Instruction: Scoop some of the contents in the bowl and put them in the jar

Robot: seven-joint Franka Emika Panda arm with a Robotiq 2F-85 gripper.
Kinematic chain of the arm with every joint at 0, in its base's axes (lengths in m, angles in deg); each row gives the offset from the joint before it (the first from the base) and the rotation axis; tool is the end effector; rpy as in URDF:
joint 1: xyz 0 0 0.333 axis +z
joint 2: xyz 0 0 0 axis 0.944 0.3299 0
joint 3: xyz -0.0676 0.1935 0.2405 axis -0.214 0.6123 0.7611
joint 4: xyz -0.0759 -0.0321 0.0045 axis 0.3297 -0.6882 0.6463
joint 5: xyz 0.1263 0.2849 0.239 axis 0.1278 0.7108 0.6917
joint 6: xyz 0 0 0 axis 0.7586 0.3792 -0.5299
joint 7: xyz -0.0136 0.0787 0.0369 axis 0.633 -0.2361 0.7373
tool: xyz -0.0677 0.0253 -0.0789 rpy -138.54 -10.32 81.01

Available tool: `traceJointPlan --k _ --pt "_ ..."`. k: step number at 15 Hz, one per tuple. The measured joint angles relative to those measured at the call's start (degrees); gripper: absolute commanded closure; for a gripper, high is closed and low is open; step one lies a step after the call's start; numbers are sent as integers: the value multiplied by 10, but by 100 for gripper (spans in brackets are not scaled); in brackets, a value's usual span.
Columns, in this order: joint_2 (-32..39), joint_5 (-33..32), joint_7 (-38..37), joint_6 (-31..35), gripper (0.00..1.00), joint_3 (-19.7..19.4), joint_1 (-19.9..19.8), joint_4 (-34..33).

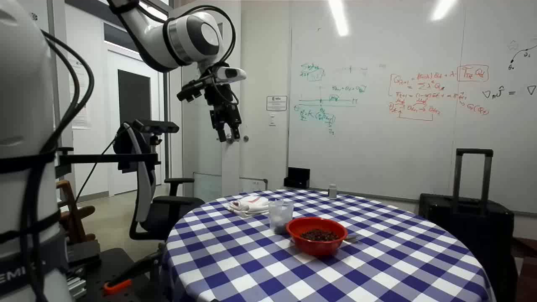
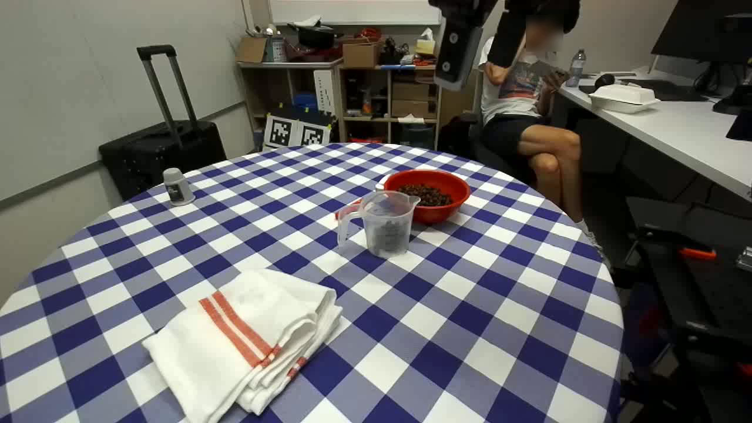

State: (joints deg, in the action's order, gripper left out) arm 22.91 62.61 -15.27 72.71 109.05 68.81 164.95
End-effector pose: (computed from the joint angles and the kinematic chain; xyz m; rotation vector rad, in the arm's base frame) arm 0.4176 0.1676 0.3975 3.0027 -0.3181 0.3730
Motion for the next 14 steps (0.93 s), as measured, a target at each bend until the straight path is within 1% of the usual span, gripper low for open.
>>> traceJointPlan --k 3,6,8,10,14 --pt "1 -7 0 -1 0 -10 9 0" --pt "20 -51 20 -2 0 -33 10 -13" --pt "54 -85 61 -2 0 -58 7 -39" --pt "100 -118 117 -2 0 -86 4 -79" --pt "204 -158 245 -2 0 -132 10 -181"
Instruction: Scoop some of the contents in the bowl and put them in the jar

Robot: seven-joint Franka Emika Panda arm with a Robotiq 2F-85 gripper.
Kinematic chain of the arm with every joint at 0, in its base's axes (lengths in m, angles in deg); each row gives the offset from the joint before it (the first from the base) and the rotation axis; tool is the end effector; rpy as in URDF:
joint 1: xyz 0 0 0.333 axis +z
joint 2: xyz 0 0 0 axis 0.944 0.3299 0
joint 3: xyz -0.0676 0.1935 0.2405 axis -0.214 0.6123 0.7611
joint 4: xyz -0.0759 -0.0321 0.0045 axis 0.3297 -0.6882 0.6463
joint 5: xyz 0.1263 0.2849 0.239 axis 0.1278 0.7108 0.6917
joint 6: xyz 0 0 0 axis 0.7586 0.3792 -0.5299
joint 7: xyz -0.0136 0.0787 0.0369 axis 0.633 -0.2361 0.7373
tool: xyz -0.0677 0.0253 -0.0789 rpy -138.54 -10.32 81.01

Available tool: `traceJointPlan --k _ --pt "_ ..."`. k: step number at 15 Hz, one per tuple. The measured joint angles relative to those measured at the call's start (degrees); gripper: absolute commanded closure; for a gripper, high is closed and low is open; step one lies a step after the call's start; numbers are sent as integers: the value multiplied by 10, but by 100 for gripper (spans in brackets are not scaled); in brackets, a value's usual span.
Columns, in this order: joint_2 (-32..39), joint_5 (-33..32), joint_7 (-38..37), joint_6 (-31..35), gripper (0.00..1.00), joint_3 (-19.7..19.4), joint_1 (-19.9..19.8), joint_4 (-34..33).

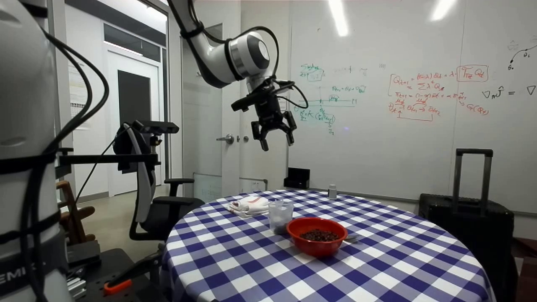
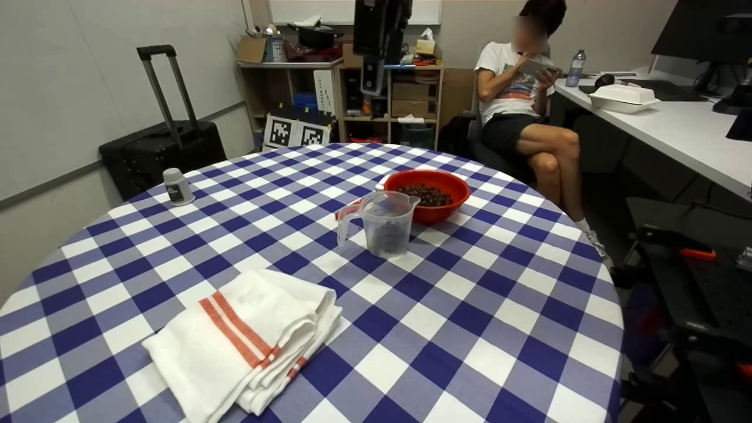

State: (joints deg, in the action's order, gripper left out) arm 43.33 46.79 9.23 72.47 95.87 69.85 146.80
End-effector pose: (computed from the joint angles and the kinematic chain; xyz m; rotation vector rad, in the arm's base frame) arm 0.5452 0.0908 0.3765 2.8715 0.2904 0.2964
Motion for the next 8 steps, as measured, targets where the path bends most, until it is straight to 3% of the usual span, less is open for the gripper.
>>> traceJointPlan --k 8 --pt "179 26 300 18 0 -34 9 -195"
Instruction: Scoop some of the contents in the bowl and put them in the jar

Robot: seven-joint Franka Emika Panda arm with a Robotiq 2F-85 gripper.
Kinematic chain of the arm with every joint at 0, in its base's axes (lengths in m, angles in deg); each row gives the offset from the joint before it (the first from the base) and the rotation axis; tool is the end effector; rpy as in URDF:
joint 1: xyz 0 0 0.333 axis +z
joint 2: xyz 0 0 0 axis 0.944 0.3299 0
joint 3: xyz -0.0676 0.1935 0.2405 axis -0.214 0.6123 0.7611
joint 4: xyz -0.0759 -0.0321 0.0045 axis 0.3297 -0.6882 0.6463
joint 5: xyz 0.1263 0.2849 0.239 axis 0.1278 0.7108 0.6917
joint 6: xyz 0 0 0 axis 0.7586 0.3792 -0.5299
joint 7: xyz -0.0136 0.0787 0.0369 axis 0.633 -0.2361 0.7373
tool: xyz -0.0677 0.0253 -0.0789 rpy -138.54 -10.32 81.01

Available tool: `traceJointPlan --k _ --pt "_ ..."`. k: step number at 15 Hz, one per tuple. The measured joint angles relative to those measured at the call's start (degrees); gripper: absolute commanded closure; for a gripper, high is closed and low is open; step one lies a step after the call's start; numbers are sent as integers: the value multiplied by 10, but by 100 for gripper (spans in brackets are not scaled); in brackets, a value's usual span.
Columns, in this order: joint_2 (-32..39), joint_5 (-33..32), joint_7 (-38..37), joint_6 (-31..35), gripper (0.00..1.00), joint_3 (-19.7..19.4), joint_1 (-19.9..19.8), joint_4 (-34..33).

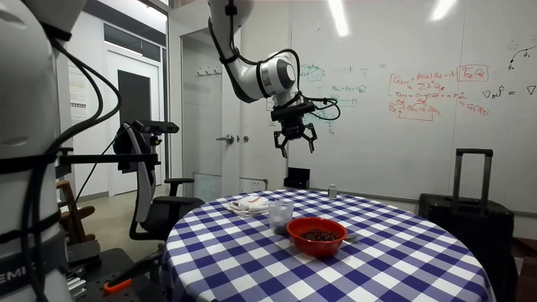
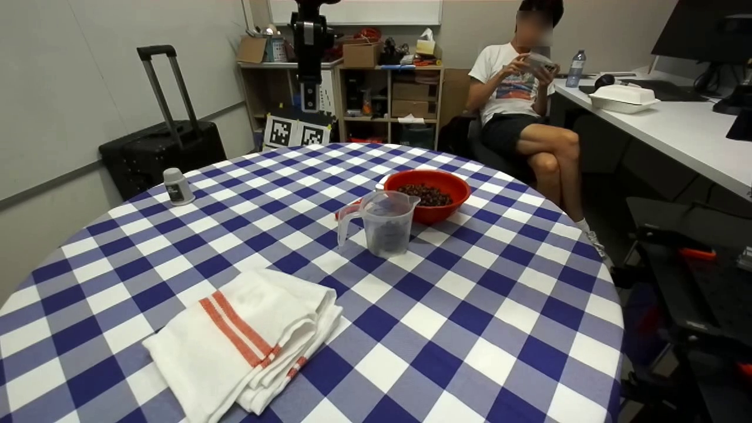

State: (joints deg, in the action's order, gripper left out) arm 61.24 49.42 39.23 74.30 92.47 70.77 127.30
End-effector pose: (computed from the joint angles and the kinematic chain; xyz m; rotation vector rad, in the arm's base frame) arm 0.6491 0.0764 0.3482 2.7556 0.9106 0.2890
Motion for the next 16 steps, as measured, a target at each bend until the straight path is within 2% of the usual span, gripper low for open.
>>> traceJointPlan --k 4,7,16 --pt "54 33 161 -2 0 2 -13 -54" --pt "94 36 239 -9 0 1 -25 -80" --pt "199 35 316 -15 0 -22 -28 -141"
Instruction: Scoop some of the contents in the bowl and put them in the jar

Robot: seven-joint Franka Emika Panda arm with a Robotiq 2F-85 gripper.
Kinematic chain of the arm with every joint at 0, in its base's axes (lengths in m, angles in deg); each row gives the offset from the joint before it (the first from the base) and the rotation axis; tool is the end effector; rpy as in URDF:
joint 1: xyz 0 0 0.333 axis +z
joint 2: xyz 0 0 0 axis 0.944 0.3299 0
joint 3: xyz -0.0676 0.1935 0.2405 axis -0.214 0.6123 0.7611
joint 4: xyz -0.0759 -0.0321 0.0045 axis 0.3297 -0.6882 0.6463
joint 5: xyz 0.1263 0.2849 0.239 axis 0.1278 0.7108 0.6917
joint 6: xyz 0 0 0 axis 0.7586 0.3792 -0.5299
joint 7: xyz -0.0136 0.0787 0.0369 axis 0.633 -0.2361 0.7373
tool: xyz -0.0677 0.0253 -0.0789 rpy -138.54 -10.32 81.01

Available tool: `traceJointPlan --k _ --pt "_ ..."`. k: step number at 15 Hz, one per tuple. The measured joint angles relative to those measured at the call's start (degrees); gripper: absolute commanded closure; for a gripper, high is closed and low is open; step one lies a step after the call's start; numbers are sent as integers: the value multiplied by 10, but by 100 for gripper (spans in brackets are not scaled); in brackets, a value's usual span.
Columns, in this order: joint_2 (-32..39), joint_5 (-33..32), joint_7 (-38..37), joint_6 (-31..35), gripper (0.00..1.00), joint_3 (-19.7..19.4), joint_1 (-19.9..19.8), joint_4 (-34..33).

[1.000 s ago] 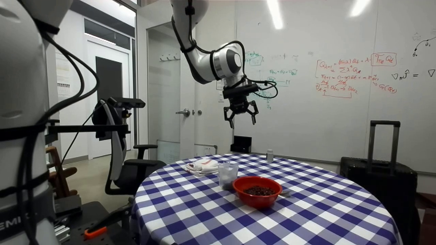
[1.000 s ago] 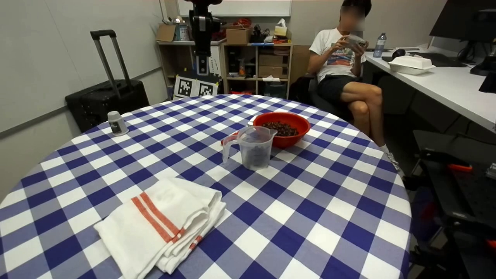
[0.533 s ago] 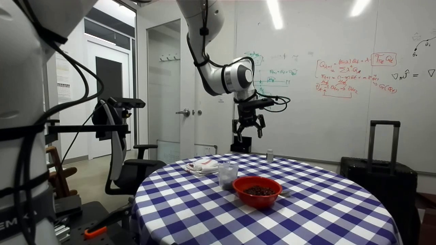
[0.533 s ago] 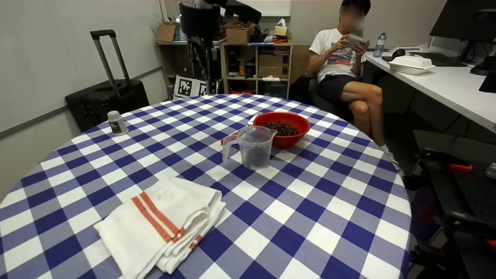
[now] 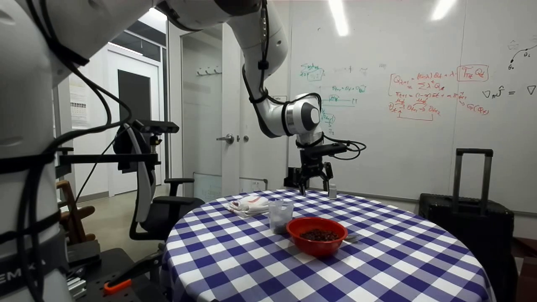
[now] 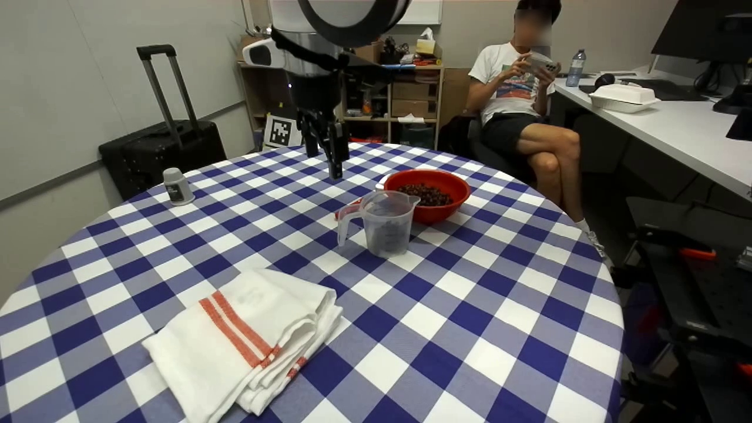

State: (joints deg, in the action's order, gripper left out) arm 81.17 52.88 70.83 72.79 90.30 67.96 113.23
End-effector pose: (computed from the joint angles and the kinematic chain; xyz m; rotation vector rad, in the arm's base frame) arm 0.7022 0.0185 0.2189 2.5690 1.4996 0.0368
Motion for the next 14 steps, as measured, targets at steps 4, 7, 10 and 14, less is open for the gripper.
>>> traceJointPlan --k 4,7,10,14 --pt "32 0 19 -10 0 -4 0 -21" --pt "51 0 28 -21 1 -4 0 -33" --pt "67 0 33 -32 5 -4 0 -44" --pt "86 0 40 -47 24 -4 1 -57"
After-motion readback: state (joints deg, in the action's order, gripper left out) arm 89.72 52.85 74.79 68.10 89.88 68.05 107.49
